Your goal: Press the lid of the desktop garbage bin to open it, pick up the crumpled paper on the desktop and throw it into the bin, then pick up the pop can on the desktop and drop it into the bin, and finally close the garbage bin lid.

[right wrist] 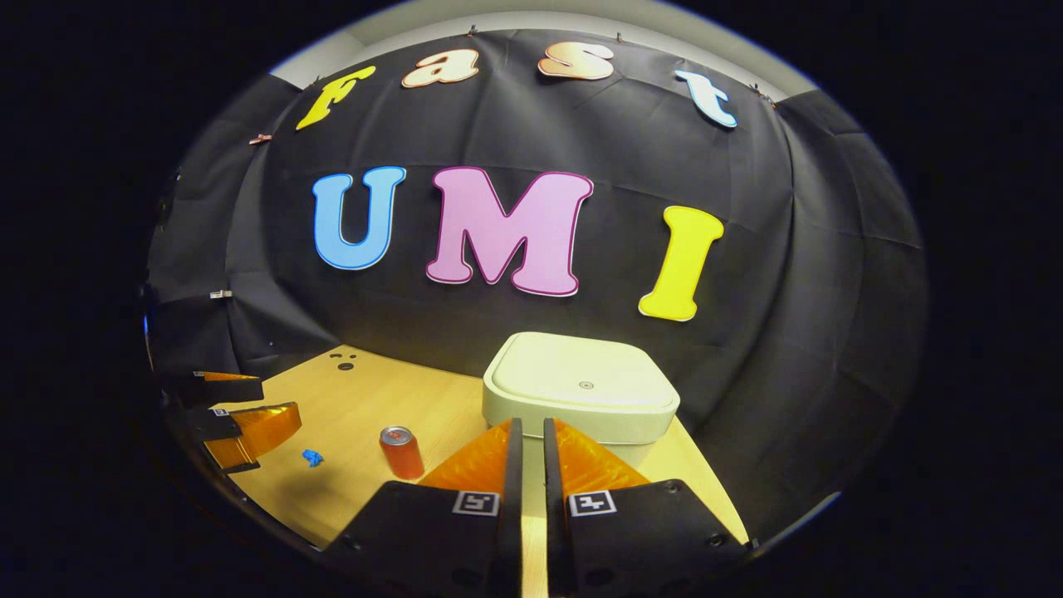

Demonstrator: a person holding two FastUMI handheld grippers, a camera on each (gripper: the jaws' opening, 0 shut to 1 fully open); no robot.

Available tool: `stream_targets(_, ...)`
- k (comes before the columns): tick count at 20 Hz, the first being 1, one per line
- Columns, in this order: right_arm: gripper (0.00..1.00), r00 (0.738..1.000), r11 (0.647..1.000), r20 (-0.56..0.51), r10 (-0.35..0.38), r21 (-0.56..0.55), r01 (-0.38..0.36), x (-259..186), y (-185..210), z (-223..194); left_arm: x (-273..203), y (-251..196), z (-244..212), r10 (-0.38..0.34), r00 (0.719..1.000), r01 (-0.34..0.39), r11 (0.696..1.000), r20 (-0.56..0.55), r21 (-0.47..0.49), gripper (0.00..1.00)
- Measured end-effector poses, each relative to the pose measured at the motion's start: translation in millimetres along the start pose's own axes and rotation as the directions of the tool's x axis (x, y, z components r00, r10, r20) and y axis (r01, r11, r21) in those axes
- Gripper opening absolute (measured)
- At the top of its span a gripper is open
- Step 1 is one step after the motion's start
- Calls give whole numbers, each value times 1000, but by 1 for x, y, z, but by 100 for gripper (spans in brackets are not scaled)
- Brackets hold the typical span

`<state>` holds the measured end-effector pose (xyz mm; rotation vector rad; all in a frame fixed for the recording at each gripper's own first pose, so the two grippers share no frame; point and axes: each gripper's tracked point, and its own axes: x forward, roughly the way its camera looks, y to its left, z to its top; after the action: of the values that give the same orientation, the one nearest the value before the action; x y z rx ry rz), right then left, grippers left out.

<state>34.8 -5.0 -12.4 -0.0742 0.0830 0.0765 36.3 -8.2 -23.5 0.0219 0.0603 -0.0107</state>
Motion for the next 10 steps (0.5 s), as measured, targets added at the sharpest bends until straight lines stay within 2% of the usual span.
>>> stream_targets(3,14,999,1000,-29,19,6,-18,5,3,-4,0,1,-2,5,1000,-5,1000,-11,-7,96)
stream_targets(4,6,999,999,-38,38,14,-38,5,6,-6,0,1,-4,7,1000,-7,1000,-16,-8,96)
stream_targets(7,5,996,998,-60,66,29,-64,9,7,-4,0,1,-4,13,1000,-13,1000,-21,-11,96)
stream_targets(10,5,996,998,-77,48,50,-44,17,-3,0,1,-1,-6,14,1000,-14,1000,-23,-7,96)
